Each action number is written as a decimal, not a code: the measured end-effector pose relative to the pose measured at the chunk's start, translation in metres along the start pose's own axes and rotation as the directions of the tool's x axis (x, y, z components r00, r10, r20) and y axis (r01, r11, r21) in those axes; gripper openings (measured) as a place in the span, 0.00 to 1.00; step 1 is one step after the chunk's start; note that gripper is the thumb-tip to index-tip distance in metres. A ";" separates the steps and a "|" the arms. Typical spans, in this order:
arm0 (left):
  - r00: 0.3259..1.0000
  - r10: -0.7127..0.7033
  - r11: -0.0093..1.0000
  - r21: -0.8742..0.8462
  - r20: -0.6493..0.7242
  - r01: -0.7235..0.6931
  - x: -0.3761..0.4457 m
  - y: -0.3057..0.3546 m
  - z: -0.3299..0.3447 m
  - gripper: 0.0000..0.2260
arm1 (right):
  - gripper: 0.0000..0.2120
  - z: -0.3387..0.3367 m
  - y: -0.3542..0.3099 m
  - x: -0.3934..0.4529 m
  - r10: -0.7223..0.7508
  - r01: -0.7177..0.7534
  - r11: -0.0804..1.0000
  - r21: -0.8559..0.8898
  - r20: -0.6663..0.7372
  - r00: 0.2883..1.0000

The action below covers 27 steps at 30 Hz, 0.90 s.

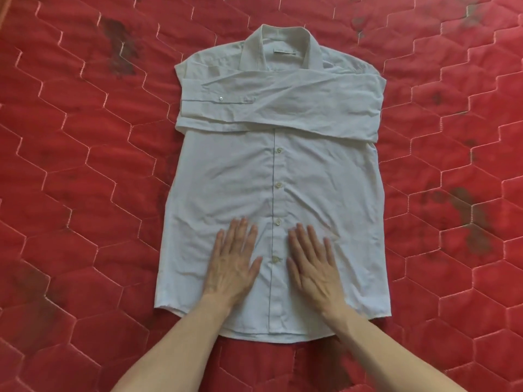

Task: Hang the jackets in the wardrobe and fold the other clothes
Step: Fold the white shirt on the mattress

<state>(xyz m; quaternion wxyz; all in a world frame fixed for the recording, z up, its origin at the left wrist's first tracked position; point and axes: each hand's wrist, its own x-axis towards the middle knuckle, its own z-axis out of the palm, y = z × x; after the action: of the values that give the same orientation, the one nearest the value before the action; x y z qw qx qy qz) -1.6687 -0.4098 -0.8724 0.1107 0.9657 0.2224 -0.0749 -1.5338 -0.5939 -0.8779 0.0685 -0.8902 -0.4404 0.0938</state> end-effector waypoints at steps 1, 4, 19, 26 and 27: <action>1.000 0.013 1.000 0.009 0.007 -0.013 0.000 0.006 0.002 0.31 | 0.29 0.004 -0.007 0.000 0.004 -0.004 1.000 0.015 0.019 1.000; 0.998 -0.018 0.999 0.044 0.060 0.015 -0.020 0.001 0.011 0.31 | 0.30 0.007 0.000 -0.010 0.259 -0.260 0.965 0.038 0.048 0.965; 0.912 -0.403 0.911 -0.061 0.072 0.408 -0.058 -0.050 -0.032 0.28 | 0.28 -0.047 0.041 -0.058 0.768 -0.759 0.627 0.177 0.023 0.640; 0.404 -0.815 0.370 -0.163 0.416 0.915 -0.063 -0.100 -0.070 0.21 | 0.13 -0.080 0.056 -0.074 0.894 -0.887 0.208 0.413 0.289 0.344; 0.394 -0.789 0.348 -0.186 0.472 0.919 -0.064 -0.105 -0.071 0.18 | 0.11 -0.083 0.059 -0.076 0.876 -0.874 0.226 0.431 0.303 0.376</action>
<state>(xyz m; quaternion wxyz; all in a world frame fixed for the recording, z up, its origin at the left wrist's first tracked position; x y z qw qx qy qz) -1.7662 -0.3267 -0.8108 0.2907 0.6263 0.6898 -0.2176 -1.5146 -0.6933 -0.8012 0.2461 -0.9244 0.1785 0.2304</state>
